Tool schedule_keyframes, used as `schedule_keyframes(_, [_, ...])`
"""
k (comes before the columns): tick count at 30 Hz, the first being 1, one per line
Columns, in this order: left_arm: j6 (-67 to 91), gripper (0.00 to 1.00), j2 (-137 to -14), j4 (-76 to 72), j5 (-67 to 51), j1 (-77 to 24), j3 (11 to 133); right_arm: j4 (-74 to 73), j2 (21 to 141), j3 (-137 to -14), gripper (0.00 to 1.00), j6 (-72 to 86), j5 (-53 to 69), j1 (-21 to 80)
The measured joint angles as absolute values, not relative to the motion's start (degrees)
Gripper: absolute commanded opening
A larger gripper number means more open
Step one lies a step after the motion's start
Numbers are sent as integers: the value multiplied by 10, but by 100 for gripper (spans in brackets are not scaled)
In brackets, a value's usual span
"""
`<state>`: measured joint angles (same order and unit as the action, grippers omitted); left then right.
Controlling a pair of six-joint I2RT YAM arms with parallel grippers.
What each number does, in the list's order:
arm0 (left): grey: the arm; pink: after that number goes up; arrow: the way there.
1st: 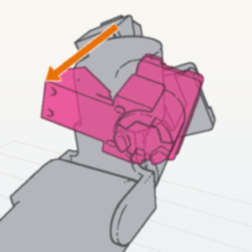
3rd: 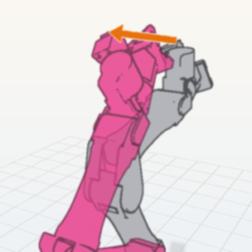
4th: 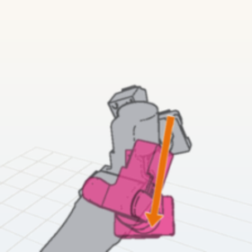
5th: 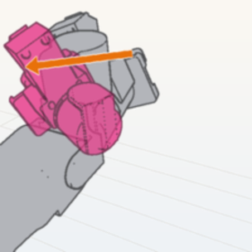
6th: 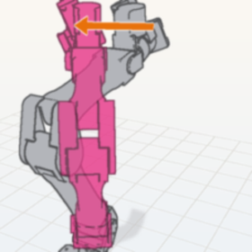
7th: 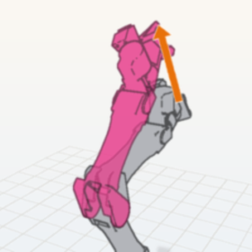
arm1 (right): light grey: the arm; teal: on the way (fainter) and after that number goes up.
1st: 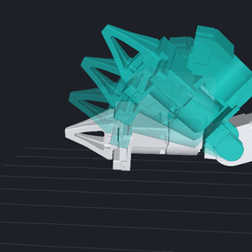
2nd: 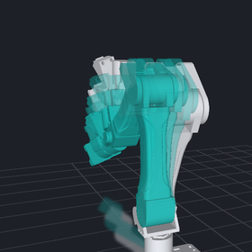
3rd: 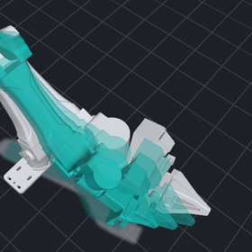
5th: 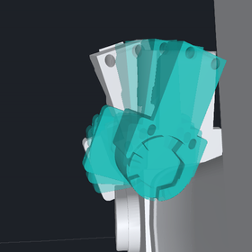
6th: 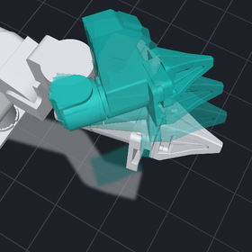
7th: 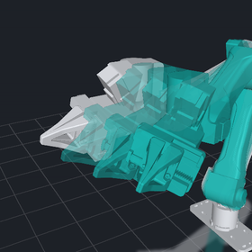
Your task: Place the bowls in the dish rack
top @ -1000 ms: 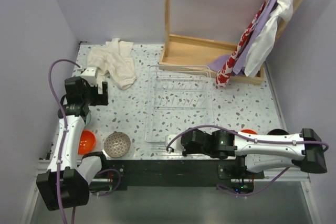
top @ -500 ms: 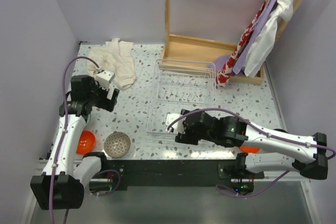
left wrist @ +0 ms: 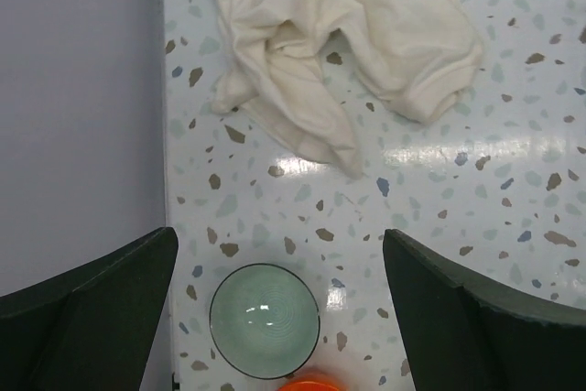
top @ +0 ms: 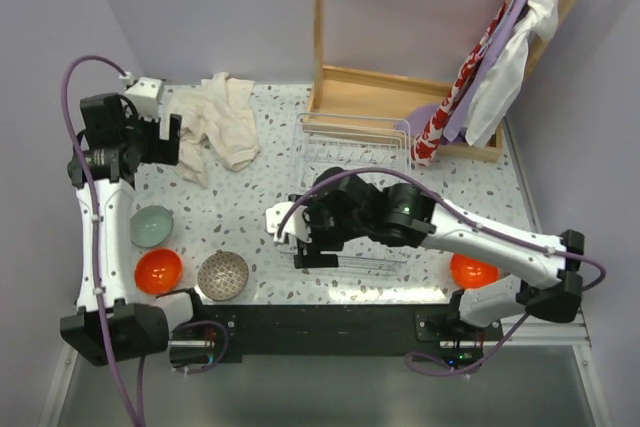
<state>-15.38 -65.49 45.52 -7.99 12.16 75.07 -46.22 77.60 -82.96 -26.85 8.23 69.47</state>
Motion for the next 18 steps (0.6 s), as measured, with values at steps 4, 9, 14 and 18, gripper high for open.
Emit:
schedule_keyframes(4, [-109, 100, -725, 486, -67, 162, 797, -460, 874, -872, 72, -323, 148, 699])
schedule_keyframes(9, [-68, 100, -732, 515, -62, 176, 813, -476, 987, -950, 65, -395, 187, 730])
schedule_keyframes(14, [-44, 100, -731, 517, -62, 211, 849, -482, 1059, -988, 59, -439, 208, 760])
schedule_keyframes(18, [-35, 100, -731, 524, -64, 218, 880, -477, 1085, -988, 52, -458, 208, 778])
